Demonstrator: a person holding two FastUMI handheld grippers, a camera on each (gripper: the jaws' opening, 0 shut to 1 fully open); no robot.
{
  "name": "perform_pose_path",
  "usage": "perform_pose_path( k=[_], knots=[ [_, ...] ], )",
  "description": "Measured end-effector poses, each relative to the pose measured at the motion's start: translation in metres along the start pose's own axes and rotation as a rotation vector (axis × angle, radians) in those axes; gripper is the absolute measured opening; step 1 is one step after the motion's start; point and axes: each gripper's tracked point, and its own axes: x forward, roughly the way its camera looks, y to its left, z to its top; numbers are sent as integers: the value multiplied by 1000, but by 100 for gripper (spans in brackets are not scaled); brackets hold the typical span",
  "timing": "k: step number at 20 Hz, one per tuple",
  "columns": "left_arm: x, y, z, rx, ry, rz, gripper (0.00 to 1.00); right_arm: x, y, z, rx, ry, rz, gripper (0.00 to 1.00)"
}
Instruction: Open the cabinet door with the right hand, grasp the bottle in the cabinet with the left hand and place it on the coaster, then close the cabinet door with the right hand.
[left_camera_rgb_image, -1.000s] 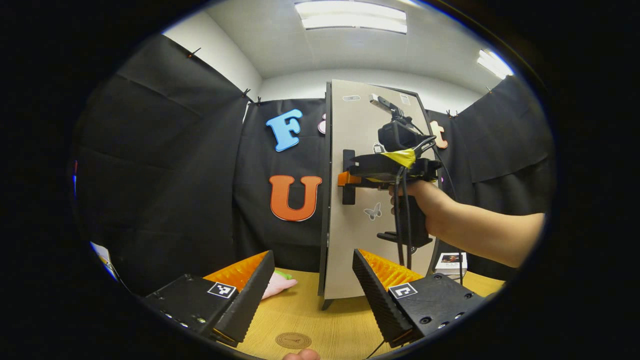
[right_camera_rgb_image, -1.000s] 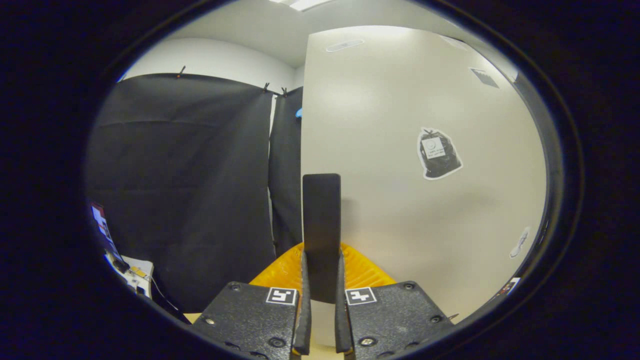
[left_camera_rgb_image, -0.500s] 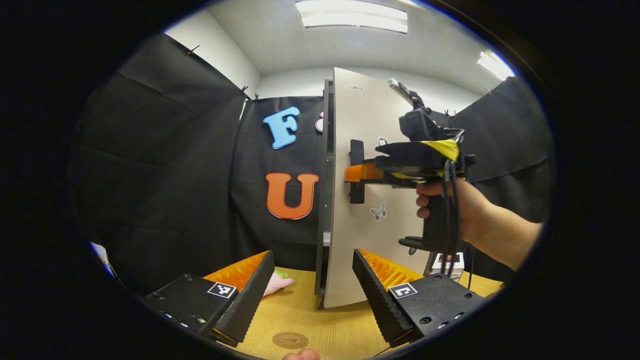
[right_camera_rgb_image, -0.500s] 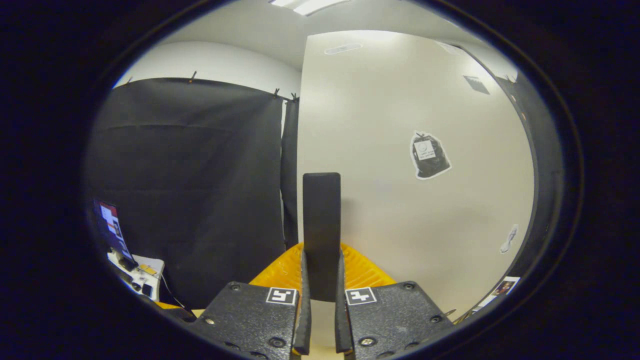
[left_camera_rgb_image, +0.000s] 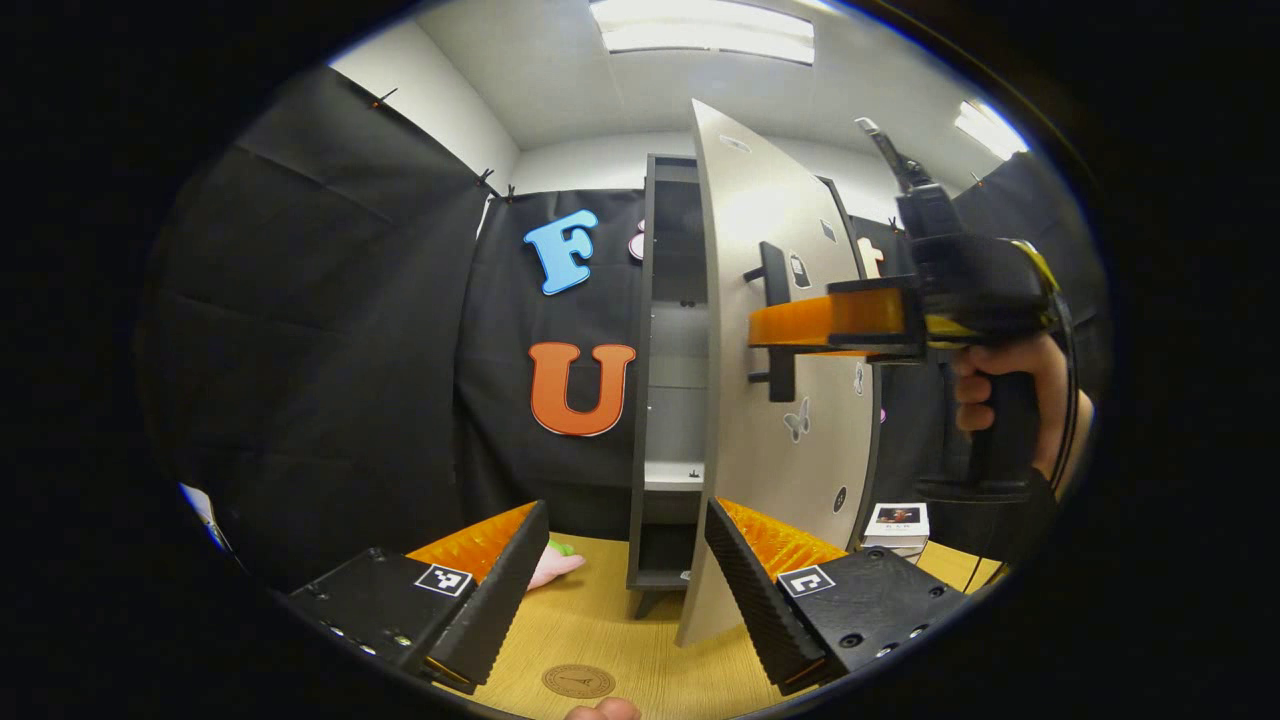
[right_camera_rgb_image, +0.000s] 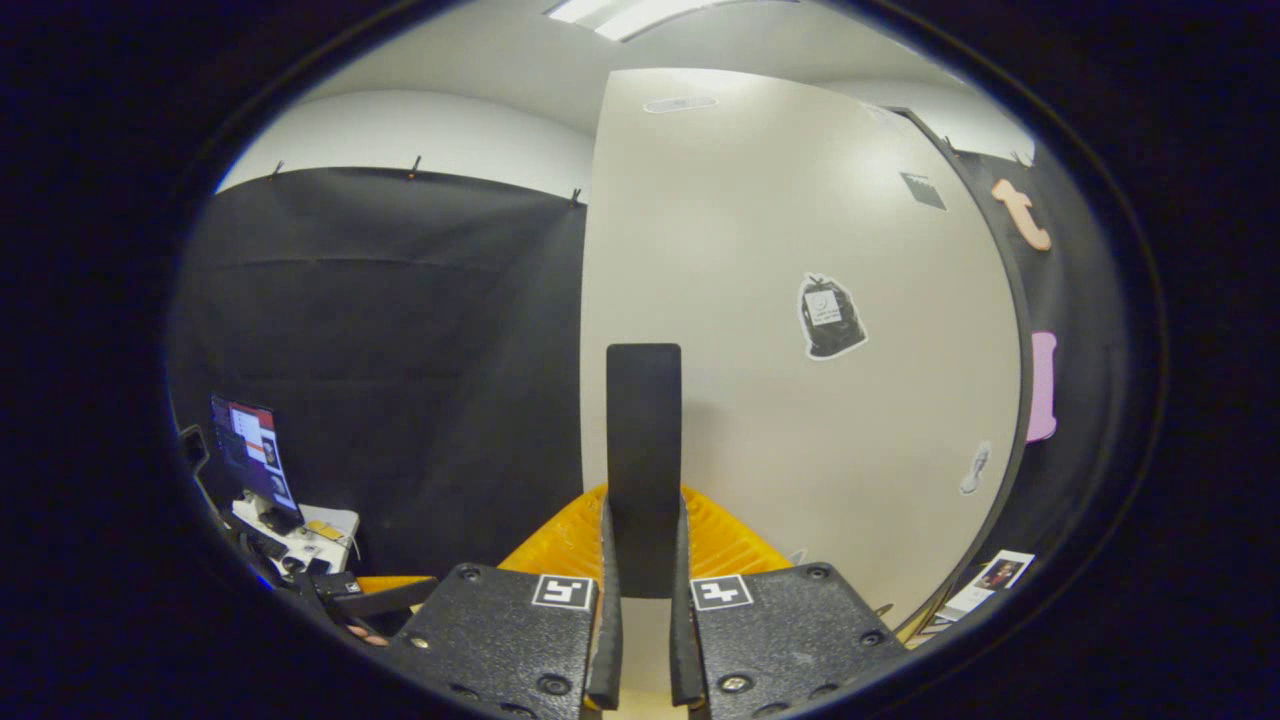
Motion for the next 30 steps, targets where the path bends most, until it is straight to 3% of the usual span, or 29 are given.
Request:
perform_pose_path(
  k=[5,10,25,30],
  knots=[
    [4,-9,-5,4,15,-27,95,-16,-5,0,13,-1,19,23],
    [5,-29,-8,10,27,-68,95,-35,-12,1,20,-13,-13,22],
    [5,-82,-18,46,19,-157,95,-65,-37,-2,48,-25,-196,22],
    [5,-103,-17,44,9,-182,95,-82,-62,-3,46,-38,-334,17]
  ],
)
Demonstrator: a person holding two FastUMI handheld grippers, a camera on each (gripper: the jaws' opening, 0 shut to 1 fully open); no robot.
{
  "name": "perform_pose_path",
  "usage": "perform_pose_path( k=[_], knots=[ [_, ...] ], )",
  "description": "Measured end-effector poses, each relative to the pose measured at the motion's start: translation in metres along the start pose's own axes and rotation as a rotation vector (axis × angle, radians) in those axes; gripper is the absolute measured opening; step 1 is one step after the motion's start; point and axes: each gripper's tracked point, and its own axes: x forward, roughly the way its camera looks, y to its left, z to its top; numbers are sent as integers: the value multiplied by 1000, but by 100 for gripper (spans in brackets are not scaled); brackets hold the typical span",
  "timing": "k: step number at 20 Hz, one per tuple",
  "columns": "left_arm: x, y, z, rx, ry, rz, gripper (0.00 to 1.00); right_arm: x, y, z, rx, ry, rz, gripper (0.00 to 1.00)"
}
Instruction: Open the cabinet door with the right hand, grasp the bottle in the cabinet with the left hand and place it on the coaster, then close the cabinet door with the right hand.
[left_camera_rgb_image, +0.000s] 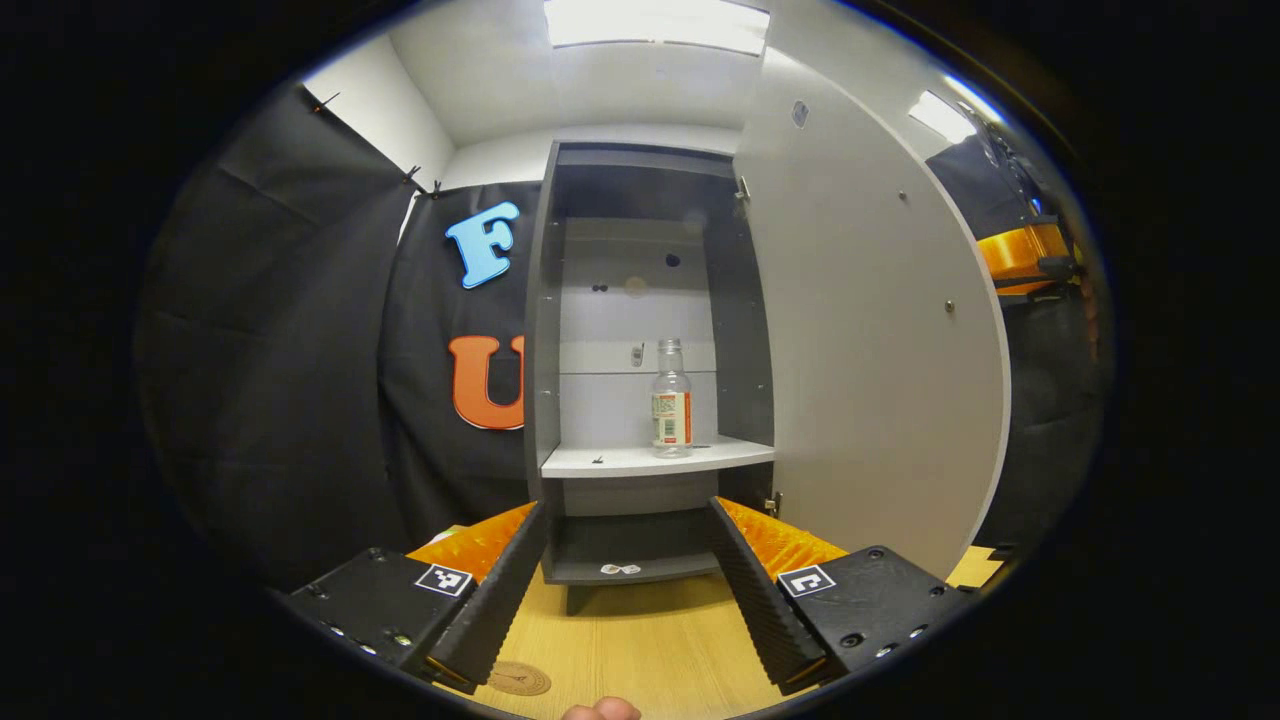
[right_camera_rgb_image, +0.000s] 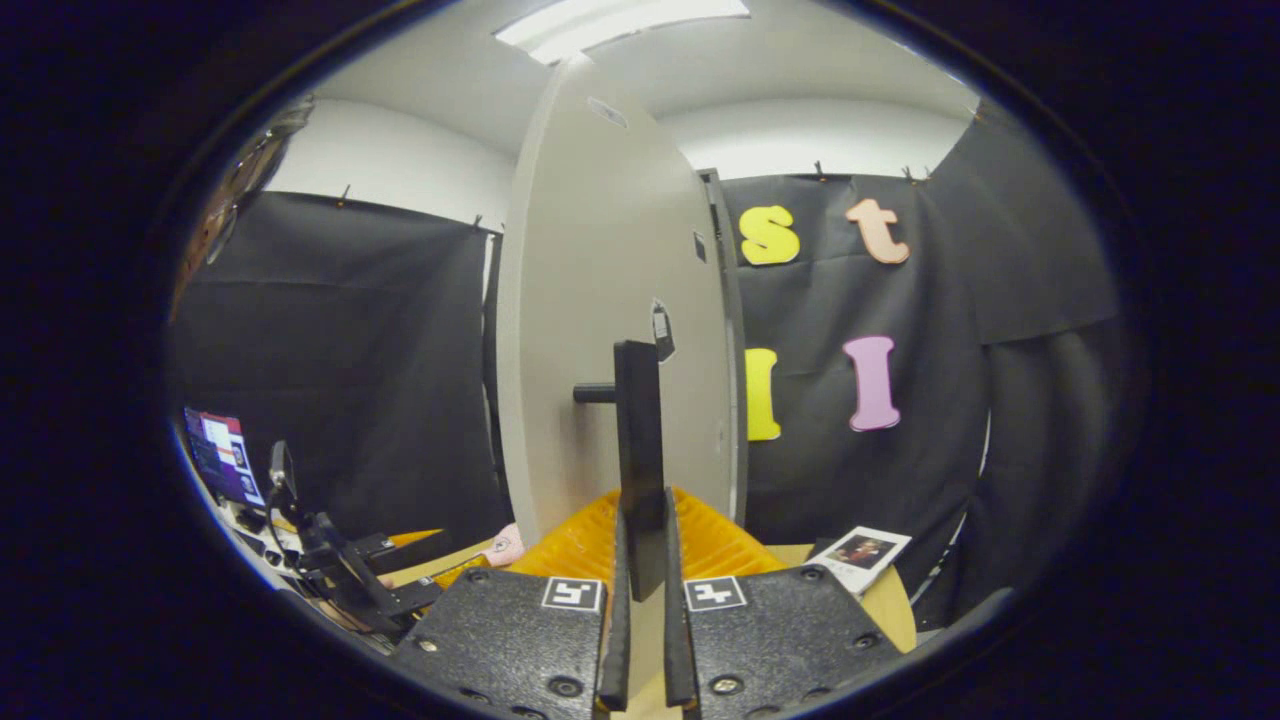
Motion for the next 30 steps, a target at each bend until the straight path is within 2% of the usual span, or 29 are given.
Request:
perform_pose_path(
  k=[6,11,15,18,21,23,24,25,26,27,29,30],
  knots=[
    [3,-12,1,5,2,2,95,-4,-33,2,-15,-19,-118,7],
    [5,-16,4,-3,1,16,95,-6,-33,1,-18,-25,-95,5],
    [8,-18,8,-12,-3,29,95,-36,-31,-12,-65,14,-60,5],
    [14,-21,11,-23,3,29,95,-59,-51,-7,-78,-31,-133,5],
    [24,-20,20,-10,-10,37,95,-60,-63,-10,-96,-39,-168,5],
    [30,-20,24,4,-19,43,95,-61,-71,-16,-103,-33,-197,19],
    [33,-22,26,6,-24,43,95,-61,-76,-18,-108,-35,-222,42],
    [35,-22,28,5,-28,43,95,-57,-87,-20,-111,-39,-248,51],
    [39,-23,29,4,-29,43,95,-56,-95,-21,-105,-42,-263,70],
    [41,-25,30,2,-28,43,95,-51,-100,-23,-83,-47,-263,79],
    [46,-28,37,-3,-34,39,95,-45,-110,-25,-15,-57,-254,82],
    [52,-30,43,2,-48,29,95,-43,-113,-27,16,-60,-246,89]
  ],
)
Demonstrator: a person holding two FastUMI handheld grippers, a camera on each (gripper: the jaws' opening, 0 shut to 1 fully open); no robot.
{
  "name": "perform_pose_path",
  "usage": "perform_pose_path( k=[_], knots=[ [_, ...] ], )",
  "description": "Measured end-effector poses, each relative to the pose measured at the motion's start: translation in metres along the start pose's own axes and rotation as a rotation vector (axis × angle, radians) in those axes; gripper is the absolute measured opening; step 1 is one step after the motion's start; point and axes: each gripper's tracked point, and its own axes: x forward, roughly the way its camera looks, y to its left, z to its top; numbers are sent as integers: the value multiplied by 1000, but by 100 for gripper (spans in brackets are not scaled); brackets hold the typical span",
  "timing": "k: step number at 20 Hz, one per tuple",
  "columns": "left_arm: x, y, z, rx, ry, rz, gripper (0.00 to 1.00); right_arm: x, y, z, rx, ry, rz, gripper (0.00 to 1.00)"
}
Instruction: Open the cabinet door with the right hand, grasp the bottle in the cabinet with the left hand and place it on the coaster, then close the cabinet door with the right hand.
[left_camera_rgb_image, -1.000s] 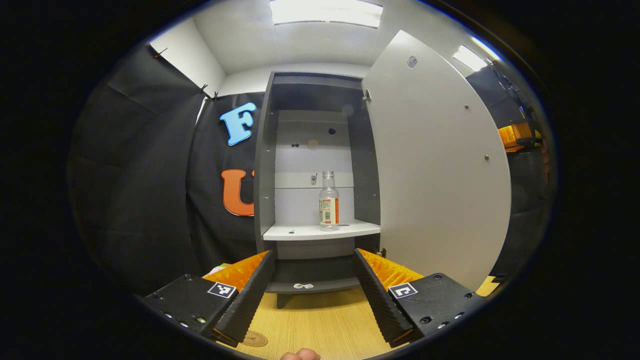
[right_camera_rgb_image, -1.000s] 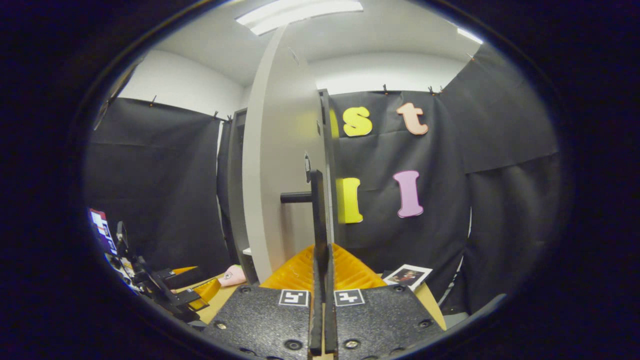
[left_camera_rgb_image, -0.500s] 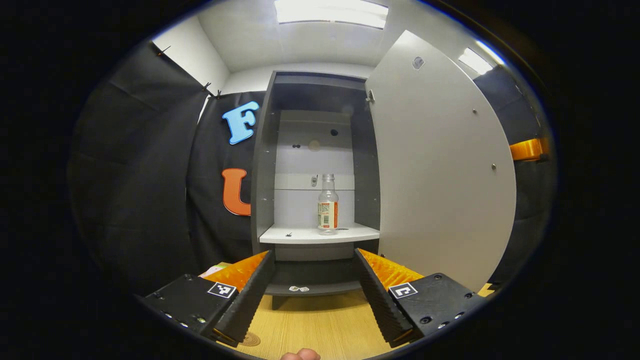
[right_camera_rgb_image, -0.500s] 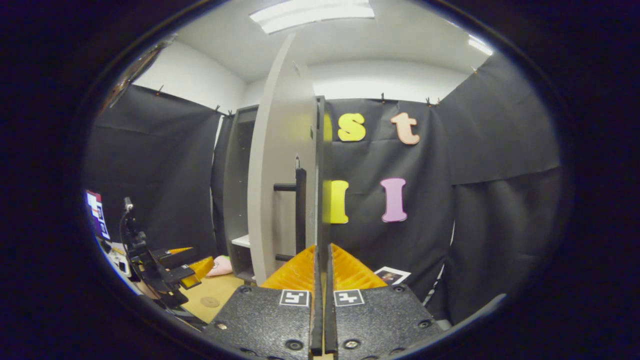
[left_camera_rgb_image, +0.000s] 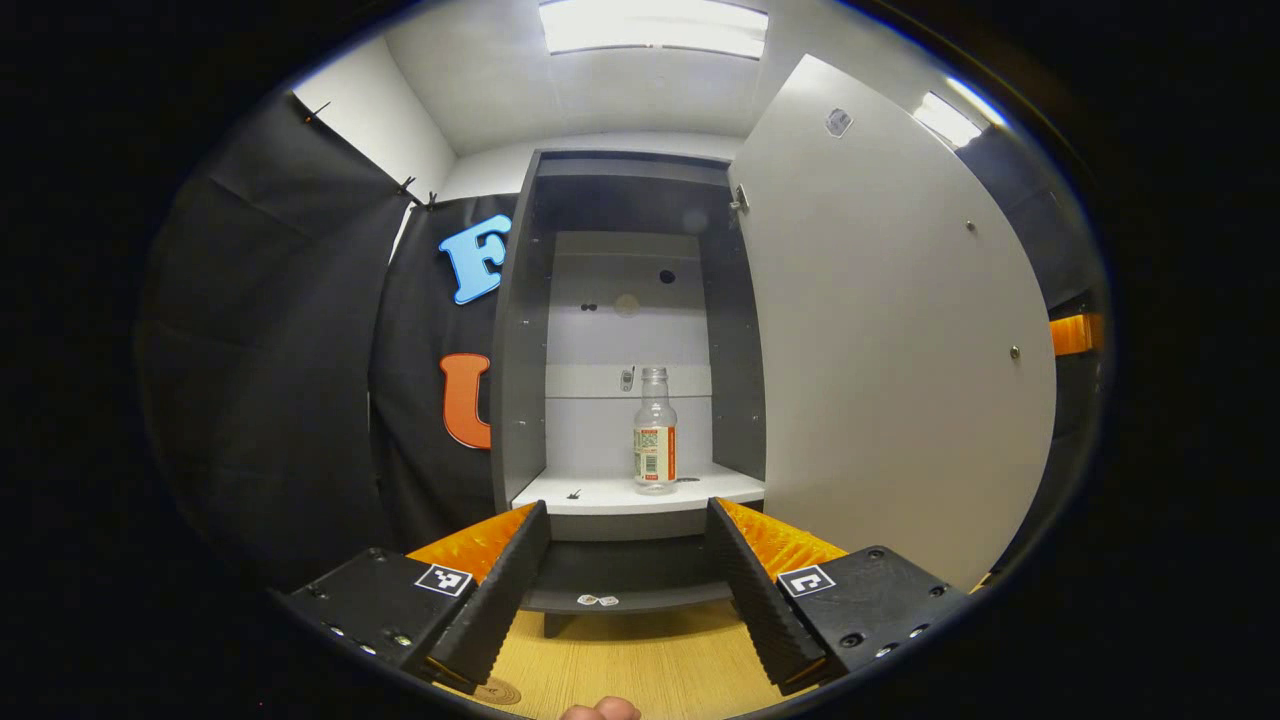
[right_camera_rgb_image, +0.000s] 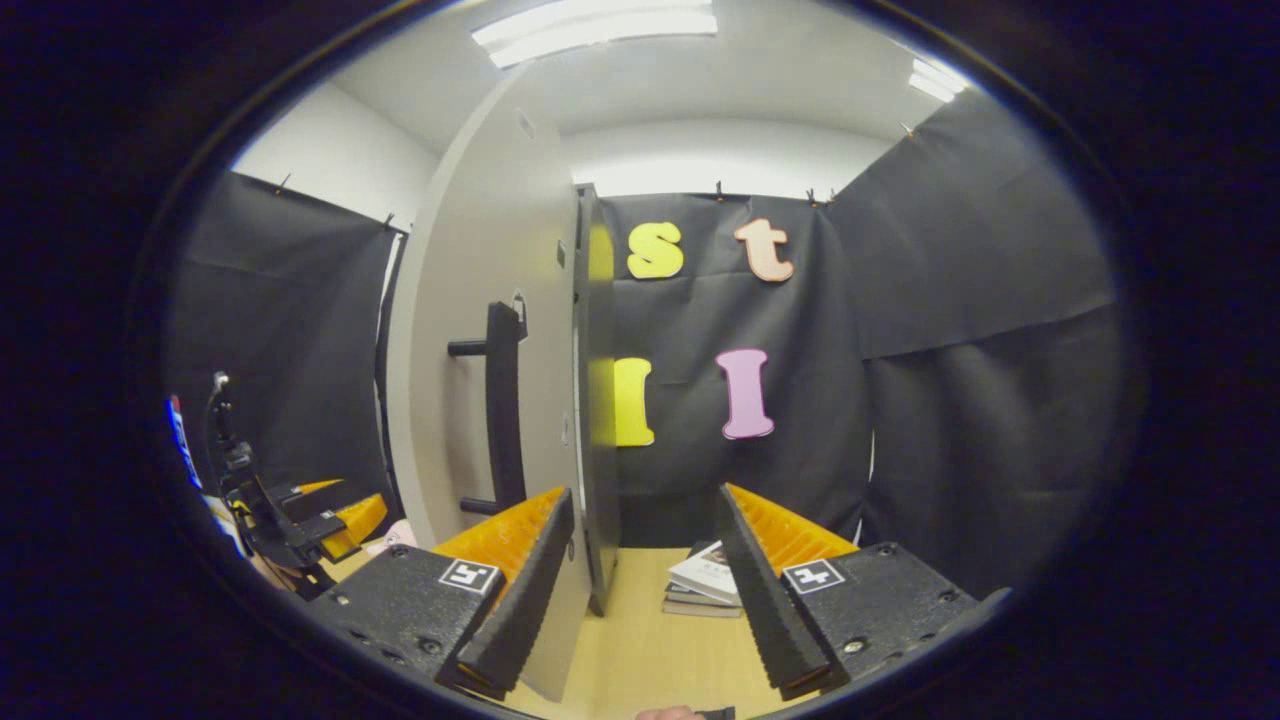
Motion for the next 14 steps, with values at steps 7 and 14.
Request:
perform_pose_path(
  k=[7,14],
  knots=[
    [73,-13,50,23,-77,-104,96,4,-4,-15,73,6,16,95],
    [166,-25,63,42,-96,-124,96,-1,-9,-25,68,11,-9,95]
  ],
)
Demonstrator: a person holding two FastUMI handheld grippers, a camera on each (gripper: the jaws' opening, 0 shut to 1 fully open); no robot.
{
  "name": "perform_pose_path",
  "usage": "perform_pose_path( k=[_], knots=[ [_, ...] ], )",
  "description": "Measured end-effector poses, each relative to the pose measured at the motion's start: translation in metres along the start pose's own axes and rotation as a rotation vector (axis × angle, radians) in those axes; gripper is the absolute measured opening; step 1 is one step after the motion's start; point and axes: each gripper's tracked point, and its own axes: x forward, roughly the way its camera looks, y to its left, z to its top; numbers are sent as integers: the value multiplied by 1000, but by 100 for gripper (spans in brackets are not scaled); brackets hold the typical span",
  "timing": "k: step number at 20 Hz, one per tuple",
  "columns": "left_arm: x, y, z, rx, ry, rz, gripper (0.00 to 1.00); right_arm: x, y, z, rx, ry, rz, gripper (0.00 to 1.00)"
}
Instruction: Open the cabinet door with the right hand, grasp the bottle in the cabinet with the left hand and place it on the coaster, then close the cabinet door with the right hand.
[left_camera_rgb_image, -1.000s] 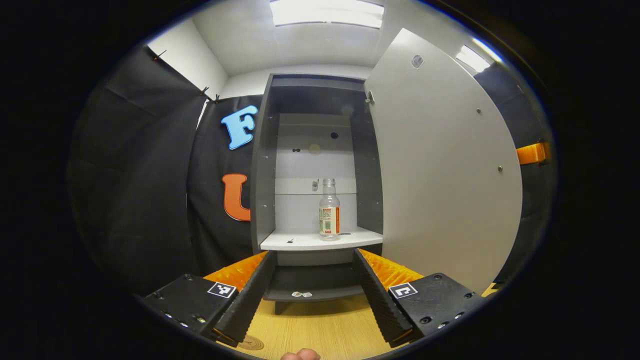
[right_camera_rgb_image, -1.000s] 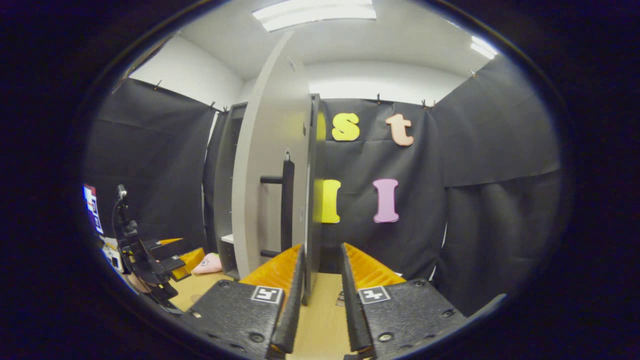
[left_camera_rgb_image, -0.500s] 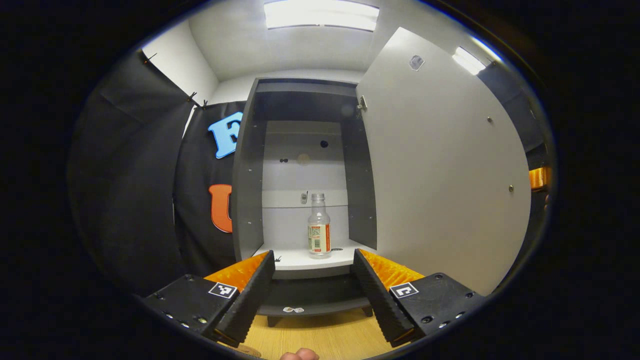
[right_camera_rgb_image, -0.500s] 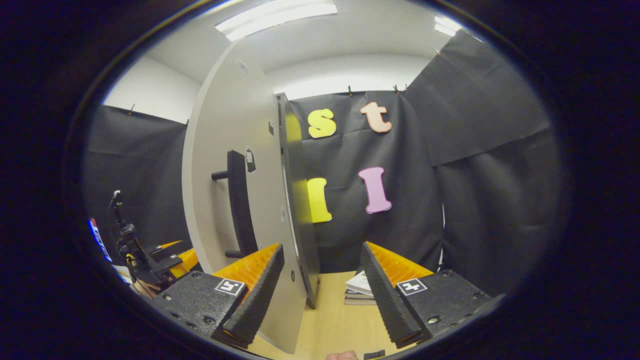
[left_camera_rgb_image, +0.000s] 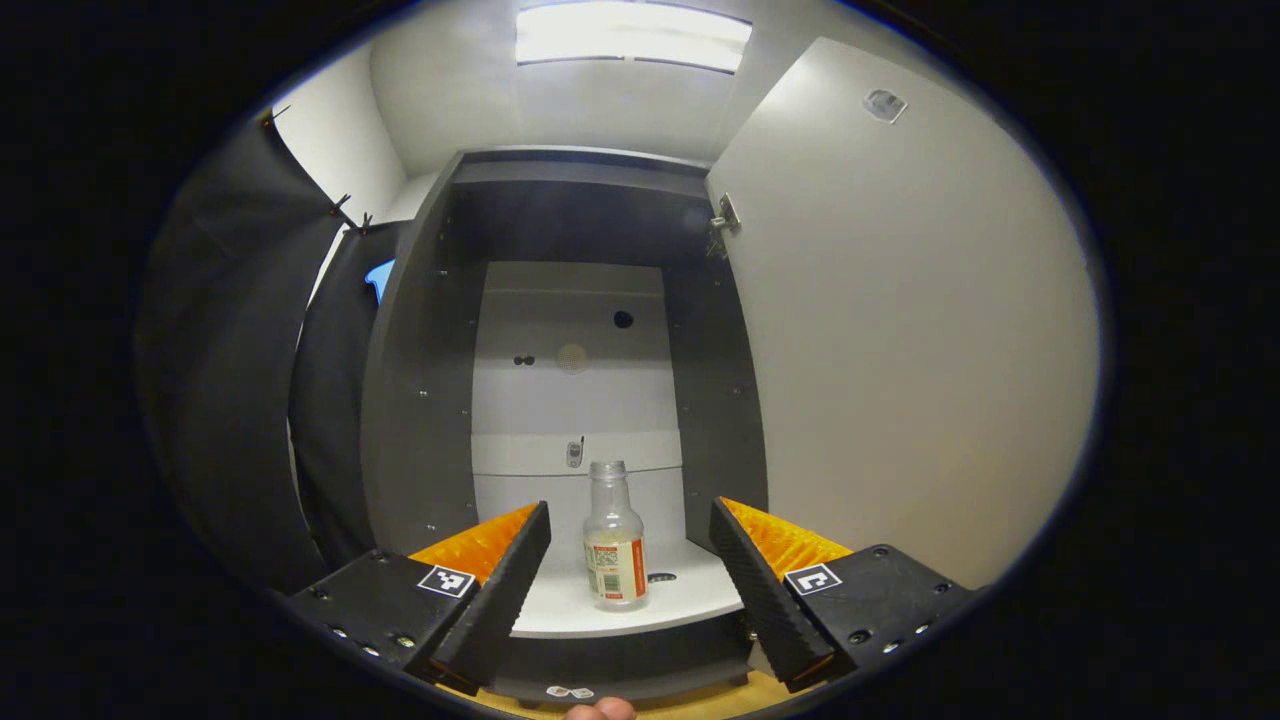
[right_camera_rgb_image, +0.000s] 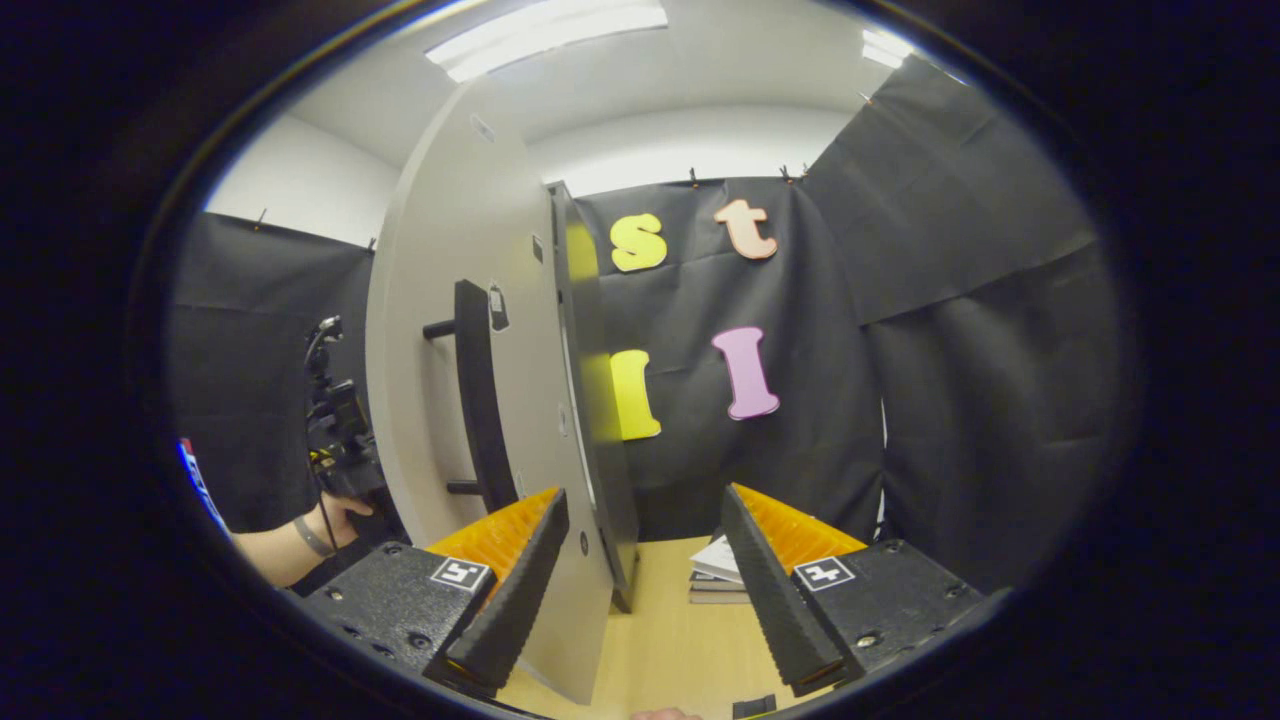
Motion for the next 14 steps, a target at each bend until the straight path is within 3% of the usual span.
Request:
perform_pose_path(
  k=[9,14],
  knots=[
    [105,12,-25,117,36,26,96,-3,-28,-34,51,64,-98,96],
    [131,23,-46,94,81,44,95,-8,-49,-35,60,65,-177,95]
  ],
)
